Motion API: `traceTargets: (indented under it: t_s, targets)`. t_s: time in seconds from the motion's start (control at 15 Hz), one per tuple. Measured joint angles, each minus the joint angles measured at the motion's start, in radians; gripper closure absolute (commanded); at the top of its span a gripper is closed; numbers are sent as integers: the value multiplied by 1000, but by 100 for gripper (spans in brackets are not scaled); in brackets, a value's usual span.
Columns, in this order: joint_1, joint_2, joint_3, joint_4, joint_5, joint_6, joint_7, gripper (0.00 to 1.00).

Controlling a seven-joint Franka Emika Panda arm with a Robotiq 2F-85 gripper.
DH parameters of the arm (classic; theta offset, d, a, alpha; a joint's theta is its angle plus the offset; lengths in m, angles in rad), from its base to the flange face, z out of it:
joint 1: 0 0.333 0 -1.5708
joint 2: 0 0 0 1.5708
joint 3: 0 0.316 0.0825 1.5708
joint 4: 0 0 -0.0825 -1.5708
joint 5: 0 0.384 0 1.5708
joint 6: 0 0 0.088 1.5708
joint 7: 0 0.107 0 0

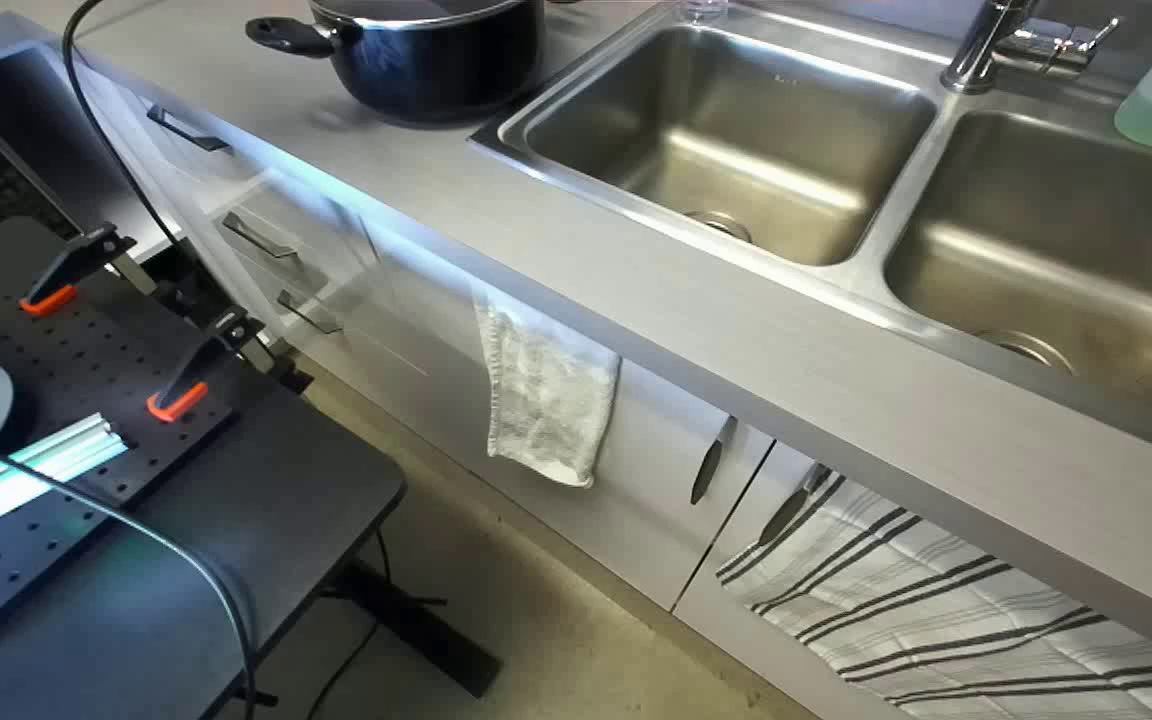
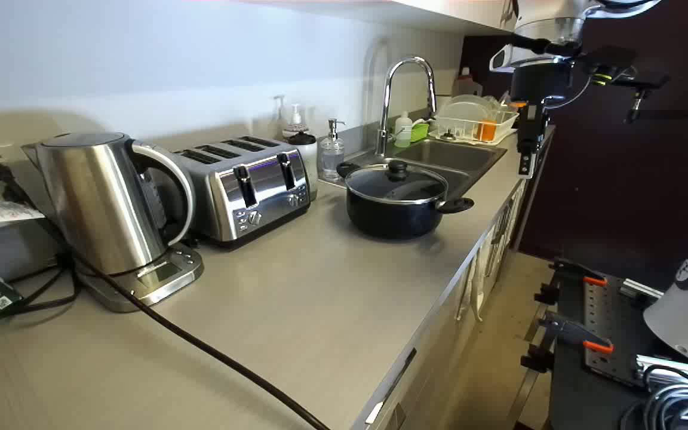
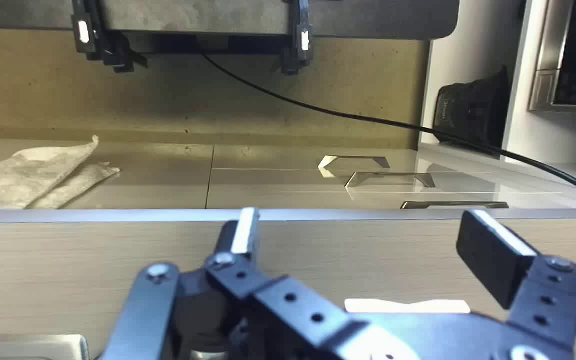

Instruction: Remove the lid from the pot

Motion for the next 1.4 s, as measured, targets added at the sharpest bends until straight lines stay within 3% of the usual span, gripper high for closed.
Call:
traceTargets:
  t_s: [0.67, 1.4]
  targets:
    - [-1, 4, 2, 0, -3, 9, 0, 0]
    - [-31, 147, 43, 64, -96, 208, 65, 0]
